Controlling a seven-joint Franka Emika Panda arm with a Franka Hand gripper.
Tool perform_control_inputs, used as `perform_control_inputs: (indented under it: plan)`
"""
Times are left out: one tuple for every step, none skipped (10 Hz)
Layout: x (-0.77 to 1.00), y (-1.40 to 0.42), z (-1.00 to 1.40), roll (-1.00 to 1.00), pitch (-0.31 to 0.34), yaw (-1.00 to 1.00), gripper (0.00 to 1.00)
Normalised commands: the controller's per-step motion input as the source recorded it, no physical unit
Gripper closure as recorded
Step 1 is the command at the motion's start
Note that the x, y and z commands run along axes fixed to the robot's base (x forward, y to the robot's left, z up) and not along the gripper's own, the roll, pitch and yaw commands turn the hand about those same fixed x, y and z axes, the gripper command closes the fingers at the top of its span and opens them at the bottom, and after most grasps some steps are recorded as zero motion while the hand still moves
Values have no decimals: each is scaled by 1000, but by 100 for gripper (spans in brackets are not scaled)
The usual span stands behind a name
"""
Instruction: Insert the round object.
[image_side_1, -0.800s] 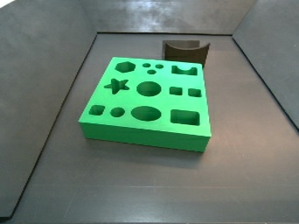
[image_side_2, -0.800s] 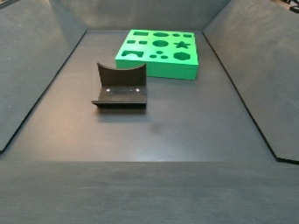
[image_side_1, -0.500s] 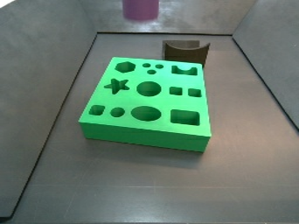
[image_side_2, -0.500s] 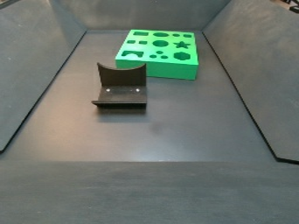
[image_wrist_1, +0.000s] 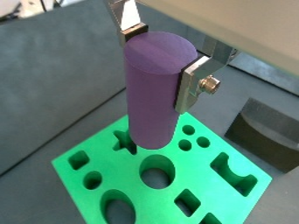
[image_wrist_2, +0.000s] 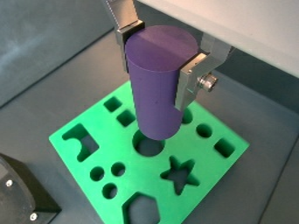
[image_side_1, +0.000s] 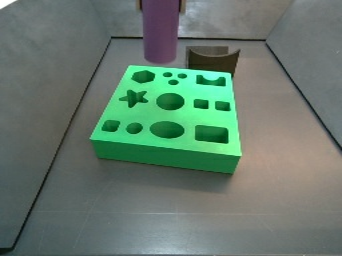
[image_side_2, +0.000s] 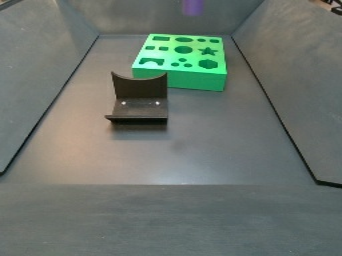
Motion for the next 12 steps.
perform_control_inputs:
  plan:
    - [480,0,-854,-53,51,-203,100]
    - [477,0,-794,-89,50,-240,100]
    - [357,109,-803,1,131,-289,100]
    - [0,200,-631,56,79,-203,100]
    - [0,43,-526,-34,49,-206,100]
    - [43,0,-414,-117,43,-191,100]
    - [0,0,-326,-159,30,-166,100]
    - [129,0,-374,-179,27,-186,100]
    - [117,0,-449,-171,20,-226,100]
    - [0,-54,-329,-220,0,-271,100]
    - [0,-14,-369,-211,0,-257,100]
    - [-177,0,-463,-87,0,-217,100]
